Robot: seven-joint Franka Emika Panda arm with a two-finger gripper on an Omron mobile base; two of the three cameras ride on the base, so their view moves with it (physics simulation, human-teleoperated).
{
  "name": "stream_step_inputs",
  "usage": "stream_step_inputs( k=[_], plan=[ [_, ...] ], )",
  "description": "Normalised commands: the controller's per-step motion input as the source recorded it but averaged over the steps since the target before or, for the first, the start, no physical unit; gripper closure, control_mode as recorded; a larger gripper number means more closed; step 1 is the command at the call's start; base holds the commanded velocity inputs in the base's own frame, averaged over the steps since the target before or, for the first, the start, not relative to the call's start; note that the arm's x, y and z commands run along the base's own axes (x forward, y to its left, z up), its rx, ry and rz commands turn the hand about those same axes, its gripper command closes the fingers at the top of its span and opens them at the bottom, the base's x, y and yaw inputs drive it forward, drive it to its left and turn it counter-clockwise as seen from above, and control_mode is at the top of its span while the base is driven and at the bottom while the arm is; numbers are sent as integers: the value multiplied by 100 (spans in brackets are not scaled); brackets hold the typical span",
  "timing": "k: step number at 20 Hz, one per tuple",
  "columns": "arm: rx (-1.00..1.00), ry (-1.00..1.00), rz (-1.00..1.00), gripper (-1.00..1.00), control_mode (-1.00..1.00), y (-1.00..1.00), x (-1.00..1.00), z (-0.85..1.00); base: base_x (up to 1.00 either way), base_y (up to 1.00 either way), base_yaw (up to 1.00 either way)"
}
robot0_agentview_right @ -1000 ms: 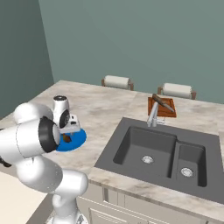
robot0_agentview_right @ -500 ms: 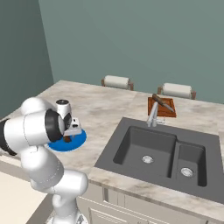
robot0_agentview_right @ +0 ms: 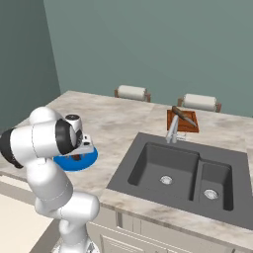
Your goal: Pick up the knife from the drawer and place it on the cutting board. Then place the meat from the plate to the cutting board.
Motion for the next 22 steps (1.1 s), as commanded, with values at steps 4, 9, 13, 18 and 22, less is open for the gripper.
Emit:
stream_step_inputs(
  k=[4, 9, 13, 18, 22],
  plan=[
    [0, 0, 0, 100, -100, 0, 0, -14, 0, 0, 0],
    [0, -3, 0, 100, -100, 0, -5, 0, 0, 0, 0],
    [-3, -21, 0, 100, -100, 6, -32, 0, 0, 0, 0],
    [-2, -17, 0, 100, -100, 8, -23, 0, 0, 0, 0],
    [-2, -13, 0, 100, -100, 0, -26, 39, 0, 0, 0]
  ],
)
